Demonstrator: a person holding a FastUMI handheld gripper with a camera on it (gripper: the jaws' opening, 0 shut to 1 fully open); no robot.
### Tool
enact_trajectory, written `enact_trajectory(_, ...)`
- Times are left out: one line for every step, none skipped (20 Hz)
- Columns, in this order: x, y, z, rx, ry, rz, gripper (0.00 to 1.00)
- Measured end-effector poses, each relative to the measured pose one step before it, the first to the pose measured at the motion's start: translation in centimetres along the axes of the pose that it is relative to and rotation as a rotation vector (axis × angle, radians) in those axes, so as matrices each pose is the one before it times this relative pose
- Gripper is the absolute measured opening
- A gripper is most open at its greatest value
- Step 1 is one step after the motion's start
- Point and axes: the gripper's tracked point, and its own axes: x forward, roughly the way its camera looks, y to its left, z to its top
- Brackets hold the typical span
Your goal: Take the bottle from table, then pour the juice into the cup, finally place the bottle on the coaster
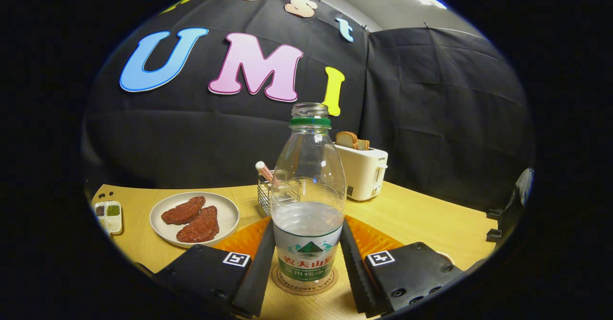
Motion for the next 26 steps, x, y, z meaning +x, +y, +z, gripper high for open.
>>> enact_trajectory(0.103, -0.119, -0.009, 0.00495, -0.00212, -0.00486, 0.73)
enact_trajectory(0.176, -0.138, -0.106, 0.003, -0.00272, -0.00459, 0.73)
enact_trajectory(0.135, -0.081, -0.138, 0.0006, 0.00002, -0.00332, 0.73)
enact_trajectory(0.024, -0.107, -0.174, -0.00058, 0.00069, -0.00333, 0.73)
enact_trajectory(0.127, 0.061, -0.2, 0.00244, 0.00258, 0.00037, 0.74)
enact_trajectory(-0.015, -0.008, -0.149, 0.00141, 0.00289, 0.00088, 0.74)
enact_trajectory(-0.048, 0.098, -0.106, 0.00046, -0.00263, 0.00188, 0.74)
enact_trajectory(-0.013, 0.1, -0.123, 0.00275, 0.00188, 0.00172, 0.74)
enact_trajectory(-0.074, 0.119, -0.116, 0.00093, -0.00128, 0.00026, 0.74)
enact_trajectory(-0.022, -0.043, -0.157, -0.00339, 0.0027, -0.00189, 0.74)
enact_trajectory(-0.094, 0.07, 0.075, -0.00331, -0.00308, -0.00151, 0.74)
enact_trajectory(0.007, 0.052, 0.059, -0.00159, -0.00173, -0.00072, 0.75)
enact_trajectory(-0.041, -0.07, -0.178, -0.00072, 0.00214, -0.00381, 0.75)
enact_trajectory(-0.016, -0.101, 0.033, -0.00035, 0.00084, -0.00318, 0.76)
enact_trajectory(0.03, -0.001, -0.1, 0.00131, 0.00414, -0.00109, 0.78)
enact_trajectory(-0.005, -0.012, -0.135, 0.00058, 0.00559, 0.00123, 0.79)
enact_trajectory(-0.029, 0.094, -0.132, 0.00003, 0.0055, 0.00371, 0.8)
enact_trajectory(-0.067, -0.011, -0.048, -0.00615, 0.0019, 0.00029, 0.82)
enact_trajectory(-0.171, -0.024, -0.041, -0.00486, 0.00182, 0.00326, 0.88)
enact_trajectory(-0.216, -0.006, 0.051, -0.006, -0.00457, -0.00042, 0.89)
enact_trajectory(-0.251, -0.109, 0.071, -0.00232, -0.00158, -0.00165, 0.93)
enact_trajectory(-0.131, -0.024, -0.104, 0.00458, 0.00406, 0.00182, 0.94)
enact_trajectory(-0.102, -0.042, -0.133, 0.00919, 0.00379, -0.00104, 0.94)
enact_trajectory(-0.286, 0.119, -0.088, 0.01504, 0.00373, 0.00511, 0.94)
enact_trajectory(-0.252, 0.018, -0.098, 0.01409, 0.00521, 0.00319, 0.94)
enact_trajectory(-0.236, -0.119, -0.194, 0.00739, 0.00648, -0.00401, 0.94)
